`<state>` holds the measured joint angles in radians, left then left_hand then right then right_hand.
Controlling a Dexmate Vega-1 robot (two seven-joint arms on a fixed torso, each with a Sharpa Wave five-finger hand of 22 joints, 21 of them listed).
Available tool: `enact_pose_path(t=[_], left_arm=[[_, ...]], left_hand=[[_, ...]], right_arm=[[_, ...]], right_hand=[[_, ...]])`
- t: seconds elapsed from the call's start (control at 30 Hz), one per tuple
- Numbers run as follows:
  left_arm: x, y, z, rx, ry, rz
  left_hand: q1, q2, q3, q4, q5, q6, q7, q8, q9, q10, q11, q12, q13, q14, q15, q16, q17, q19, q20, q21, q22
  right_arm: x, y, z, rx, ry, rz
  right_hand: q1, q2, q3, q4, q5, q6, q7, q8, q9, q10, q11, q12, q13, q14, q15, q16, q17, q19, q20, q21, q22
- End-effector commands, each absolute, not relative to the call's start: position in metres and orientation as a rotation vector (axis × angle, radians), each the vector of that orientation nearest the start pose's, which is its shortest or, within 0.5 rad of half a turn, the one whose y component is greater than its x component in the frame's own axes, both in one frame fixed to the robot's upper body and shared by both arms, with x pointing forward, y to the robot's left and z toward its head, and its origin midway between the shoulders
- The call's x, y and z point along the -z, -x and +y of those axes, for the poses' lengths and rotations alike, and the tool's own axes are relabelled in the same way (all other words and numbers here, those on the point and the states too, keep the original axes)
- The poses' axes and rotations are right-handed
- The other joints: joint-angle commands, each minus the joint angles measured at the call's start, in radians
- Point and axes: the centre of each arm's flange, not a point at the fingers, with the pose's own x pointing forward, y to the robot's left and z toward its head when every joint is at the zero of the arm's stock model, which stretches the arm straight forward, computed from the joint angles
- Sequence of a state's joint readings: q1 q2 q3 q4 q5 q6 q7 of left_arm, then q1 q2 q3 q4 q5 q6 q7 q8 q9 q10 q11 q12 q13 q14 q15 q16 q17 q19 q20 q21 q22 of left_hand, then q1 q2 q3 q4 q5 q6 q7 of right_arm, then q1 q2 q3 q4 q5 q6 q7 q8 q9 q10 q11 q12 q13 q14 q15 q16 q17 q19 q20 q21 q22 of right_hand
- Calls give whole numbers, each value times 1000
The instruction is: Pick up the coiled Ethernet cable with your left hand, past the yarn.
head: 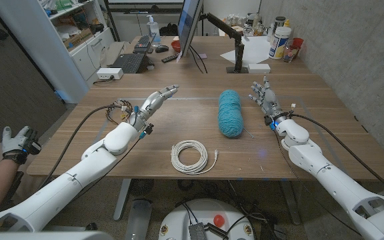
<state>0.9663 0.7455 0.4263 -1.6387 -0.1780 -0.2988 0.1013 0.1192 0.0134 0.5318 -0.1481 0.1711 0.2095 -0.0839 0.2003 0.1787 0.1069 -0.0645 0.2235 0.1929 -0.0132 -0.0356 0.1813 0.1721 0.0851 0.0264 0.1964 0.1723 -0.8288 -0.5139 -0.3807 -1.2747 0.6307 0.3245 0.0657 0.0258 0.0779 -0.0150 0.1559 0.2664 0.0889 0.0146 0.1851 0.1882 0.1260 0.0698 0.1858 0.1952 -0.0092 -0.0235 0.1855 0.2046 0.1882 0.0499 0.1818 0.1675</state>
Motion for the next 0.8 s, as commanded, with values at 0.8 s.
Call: enact_pose_path(t=[0.8], left_arm=[[17, -571, 240, 222, -697, -794]], left_hand=[[25, -6, 2, -12, 9, 29, 0, 6, 4, 27, -1, 9, 4, 16, -38, 6, 3, 12, -4, 4, 1]], right_arm=[[26, -653, -289, -243, 11, -606]], right_hand=[[-4, 23, -8, 4, 7, -10, 5, 7, 3, -14, 5, 5, 2, -21, 3, 5, 1, -8, -4, 4, 4]])
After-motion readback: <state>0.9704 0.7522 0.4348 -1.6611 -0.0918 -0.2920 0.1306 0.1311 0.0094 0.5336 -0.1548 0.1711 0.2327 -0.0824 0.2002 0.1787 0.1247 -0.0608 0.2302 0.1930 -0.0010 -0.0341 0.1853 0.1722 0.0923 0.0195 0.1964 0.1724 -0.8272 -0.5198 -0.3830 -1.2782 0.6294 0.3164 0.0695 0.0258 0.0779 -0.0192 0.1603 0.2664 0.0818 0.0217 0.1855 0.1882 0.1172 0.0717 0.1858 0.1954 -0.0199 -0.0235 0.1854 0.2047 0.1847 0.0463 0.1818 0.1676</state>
